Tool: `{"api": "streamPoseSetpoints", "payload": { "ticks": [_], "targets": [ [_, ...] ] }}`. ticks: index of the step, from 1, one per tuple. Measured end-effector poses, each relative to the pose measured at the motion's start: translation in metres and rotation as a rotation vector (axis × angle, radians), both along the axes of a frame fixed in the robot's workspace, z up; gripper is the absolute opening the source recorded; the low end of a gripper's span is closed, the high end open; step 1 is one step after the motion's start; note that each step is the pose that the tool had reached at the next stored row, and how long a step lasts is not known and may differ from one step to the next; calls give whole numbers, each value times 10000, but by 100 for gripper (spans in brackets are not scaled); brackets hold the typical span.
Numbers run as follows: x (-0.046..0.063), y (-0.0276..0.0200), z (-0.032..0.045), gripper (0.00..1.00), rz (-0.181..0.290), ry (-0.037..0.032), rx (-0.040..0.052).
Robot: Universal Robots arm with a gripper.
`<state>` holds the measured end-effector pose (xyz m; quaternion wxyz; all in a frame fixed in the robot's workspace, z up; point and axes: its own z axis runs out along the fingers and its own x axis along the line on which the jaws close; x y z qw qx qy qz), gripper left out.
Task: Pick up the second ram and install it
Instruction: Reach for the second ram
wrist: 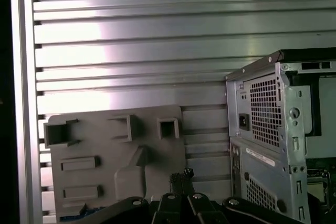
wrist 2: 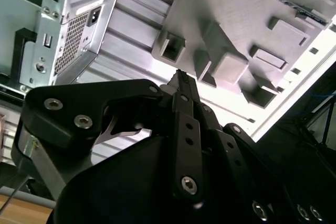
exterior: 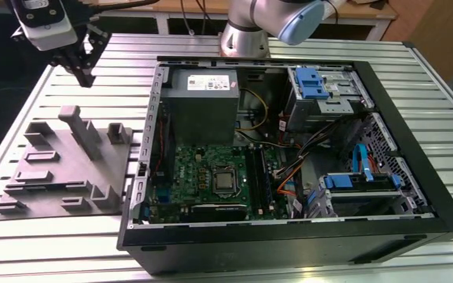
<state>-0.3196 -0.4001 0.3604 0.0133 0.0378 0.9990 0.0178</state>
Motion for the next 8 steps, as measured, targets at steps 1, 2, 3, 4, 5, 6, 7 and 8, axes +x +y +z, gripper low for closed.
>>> {"api": "streamPoseSetpoints", "payload": {
  "ticks": [1,2,3,4,5,6,7,8],
  "targets": [
    [-15,-1,-11,10,0,0,0],
    [-28,-1,-18,10,0,-1,0],
    [-34,-1,-24,10,0,-2,1],
    [-40,-1,-25,10,0,0,0],
    [-41,-1,-26,10,1,2,6],
    [-41,-1,-25,10,1,3,17],
    [-41,-1,-25,10,0,2,22],
    [-41,-1,-26,10,0,1,25]
  ]
}}
